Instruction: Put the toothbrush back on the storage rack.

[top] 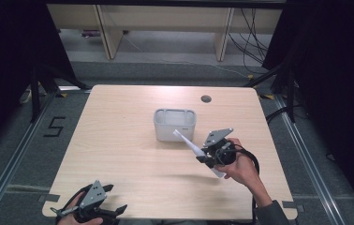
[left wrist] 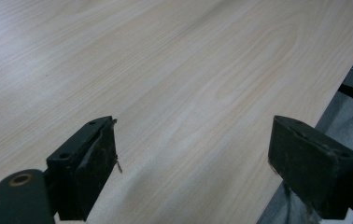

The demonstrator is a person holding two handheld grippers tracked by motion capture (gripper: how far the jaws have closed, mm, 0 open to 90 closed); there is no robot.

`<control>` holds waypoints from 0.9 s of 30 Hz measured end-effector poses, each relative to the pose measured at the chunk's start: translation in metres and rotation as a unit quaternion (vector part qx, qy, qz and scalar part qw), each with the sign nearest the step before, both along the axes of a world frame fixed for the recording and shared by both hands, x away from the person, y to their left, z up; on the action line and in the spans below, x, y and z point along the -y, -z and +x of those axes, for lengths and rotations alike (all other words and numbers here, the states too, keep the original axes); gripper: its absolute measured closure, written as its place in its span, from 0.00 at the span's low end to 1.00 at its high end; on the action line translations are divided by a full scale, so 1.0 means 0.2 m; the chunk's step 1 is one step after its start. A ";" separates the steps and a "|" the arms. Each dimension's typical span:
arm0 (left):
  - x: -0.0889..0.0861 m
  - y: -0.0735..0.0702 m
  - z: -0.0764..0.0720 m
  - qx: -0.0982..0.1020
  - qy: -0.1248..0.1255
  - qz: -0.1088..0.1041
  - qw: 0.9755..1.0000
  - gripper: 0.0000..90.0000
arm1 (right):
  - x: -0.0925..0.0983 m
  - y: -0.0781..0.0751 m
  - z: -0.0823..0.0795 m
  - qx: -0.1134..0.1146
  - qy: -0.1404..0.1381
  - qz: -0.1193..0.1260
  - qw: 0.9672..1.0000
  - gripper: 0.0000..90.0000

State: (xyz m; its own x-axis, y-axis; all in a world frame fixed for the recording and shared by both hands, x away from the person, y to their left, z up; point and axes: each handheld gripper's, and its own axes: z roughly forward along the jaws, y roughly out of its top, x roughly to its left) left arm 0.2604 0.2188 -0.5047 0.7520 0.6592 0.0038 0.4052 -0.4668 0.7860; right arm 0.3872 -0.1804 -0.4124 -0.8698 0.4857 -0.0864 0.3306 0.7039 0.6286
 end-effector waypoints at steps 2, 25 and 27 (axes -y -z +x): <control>0.00 0.00 0.00 0.000 0.000 -0.004 1.000 0.16 | 0.02 -0.01 0.00 0.004 0.002 0.015 1.000 0.74; 0.00 0.00 0.00 -0.002 0.001 -0.005 1.000 0.16 | 0.13 -0.04 0.06 0.066 0.055 0.125 0.988 0.74; 0.00 0.00 0.00 0.000 -0.001 -0.004 1.000 0.16 | 0.14 -0.05 0.06 0.067 0.062 0.126 0.988 0.74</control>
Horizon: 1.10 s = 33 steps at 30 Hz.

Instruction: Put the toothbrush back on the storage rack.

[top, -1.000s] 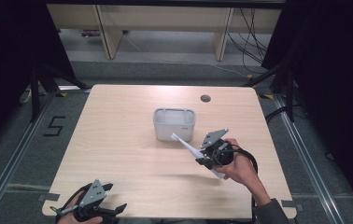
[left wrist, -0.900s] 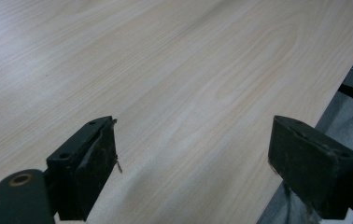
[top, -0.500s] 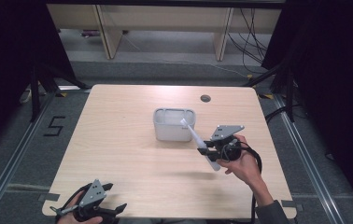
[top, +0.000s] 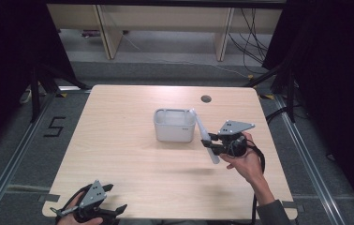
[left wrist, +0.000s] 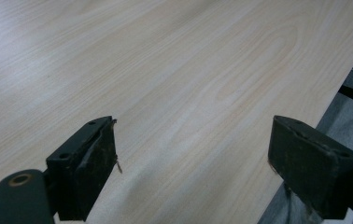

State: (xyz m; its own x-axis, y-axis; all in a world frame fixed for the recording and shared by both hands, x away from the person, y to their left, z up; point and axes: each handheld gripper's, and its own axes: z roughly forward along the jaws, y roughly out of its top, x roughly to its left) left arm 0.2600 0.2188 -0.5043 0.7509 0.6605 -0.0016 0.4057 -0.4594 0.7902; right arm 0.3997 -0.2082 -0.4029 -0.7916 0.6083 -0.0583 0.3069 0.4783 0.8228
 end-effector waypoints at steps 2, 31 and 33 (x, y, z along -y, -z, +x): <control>0.00 0.00 0.00 0.000 0.001 0.001 1.000 0.16 | 0.00 0.00 0.00 -0.001 -0.001 0.004 1.000 0.74; 0.00 0.00 0.00 0.000 -0.007 -0.012 1.000 0.16 | -0.06 -0.09 0.16 0.041 0.033 0.100 0.994 0.74; 0.00 0.00 0.00 0.000 -0.007 -0.012 1.000 0.16 | -0.06 -0.09 0.17 0.058 0.042 0.109 0.992 0.74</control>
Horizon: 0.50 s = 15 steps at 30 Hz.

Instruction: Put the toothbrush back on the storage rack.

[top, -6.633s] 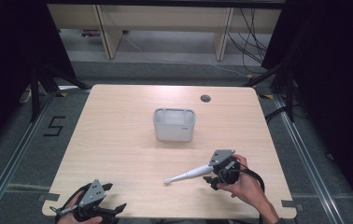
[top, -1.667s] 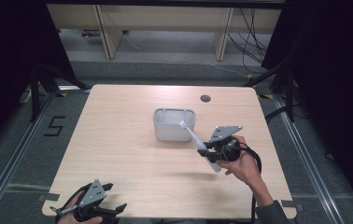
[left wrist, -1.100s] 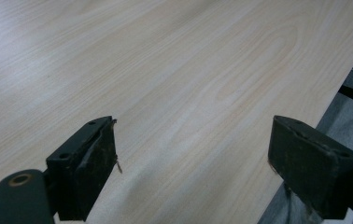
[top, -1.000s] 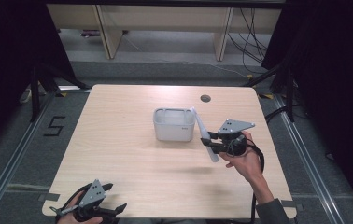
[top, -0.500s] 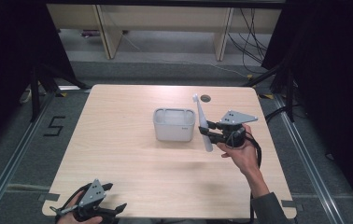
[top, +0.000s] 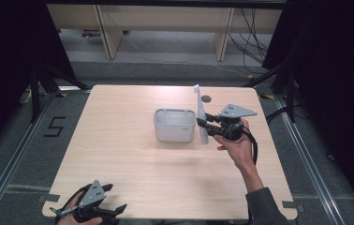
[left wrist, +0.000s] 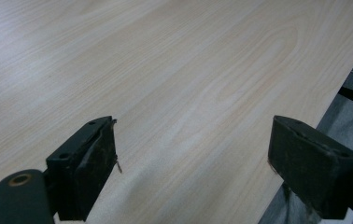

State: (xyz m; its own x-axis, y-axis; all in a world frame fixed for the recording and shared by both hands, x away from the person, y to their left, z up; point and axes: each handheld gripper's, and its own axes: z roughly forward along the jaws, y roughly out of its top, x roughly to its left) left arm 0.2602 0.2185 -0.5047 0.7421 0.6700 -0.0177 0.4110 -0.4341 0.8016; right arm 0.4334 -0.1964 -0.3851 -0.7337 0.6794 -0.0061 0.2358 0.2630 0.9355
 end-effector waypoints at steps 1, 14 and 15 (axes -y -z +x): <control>-0.01 0.00 0.00 0.000 0.002 0.009 1.000 0.16 | 0.00 -0.01 0.01 0.004 -0.002 -0.003 1.000 0.74; 0.00 0.00 0.00 -0.001 0.000 0.001 1.000 0.16 | -0.01 -0.07 0.05 0.008 0.017 0.033 0.999 0.74; 0.00 0.00 0.00 -0.001 0.000 0.001 1.000 0.16 | -0.01 -0.07 0.06 0.011 0.021 0.035 0.999 0.74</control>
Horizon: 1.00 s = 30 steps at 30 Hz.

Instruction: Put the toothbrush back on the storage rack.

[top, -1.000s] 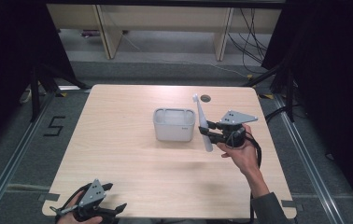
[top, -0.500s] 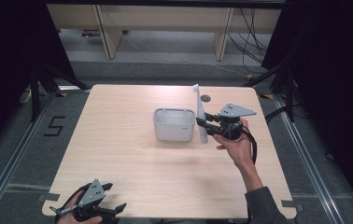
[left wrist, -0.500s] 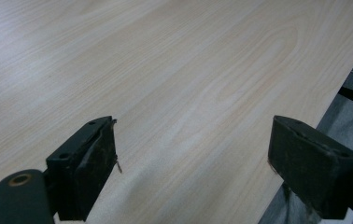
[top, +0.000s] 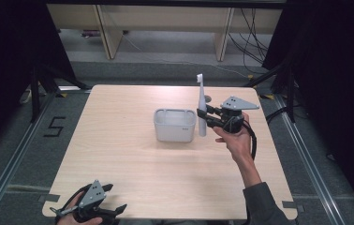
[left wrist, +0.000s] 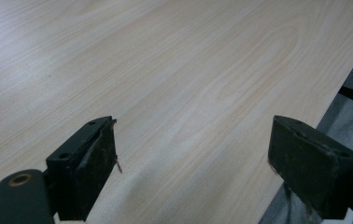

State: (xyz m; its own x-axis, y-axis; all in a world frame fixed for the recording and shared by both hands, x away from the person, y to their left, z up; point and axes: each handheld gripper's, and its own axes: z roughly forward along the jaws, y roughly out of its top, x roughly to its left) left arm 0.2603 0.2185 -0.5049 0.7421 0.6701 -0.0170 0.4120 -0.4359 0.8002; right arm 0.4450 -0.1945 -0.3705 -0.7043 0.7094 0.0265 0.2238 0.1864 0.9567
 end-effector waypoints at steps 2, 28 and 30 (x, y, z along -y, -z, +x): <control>0.00 0.00 0.00 0.000 0.000 -0.001 1.000 0.16 | 0.00 -0.01 0.01 0.006 0.004 0.002 1.000 0.74; 0.00 0.00 0.00 0.001 0.002 -0.002 1.000 0.16 | -0.16 -0.07 0.16 0.017 0.014 0.011 1.000 0.74; 0.00 0.00 0.00 0.000 0.002 -0.002 1.000 0.16 | -0.16 -0.06 0.19 0.014 0.015 0.013 1.000 0.74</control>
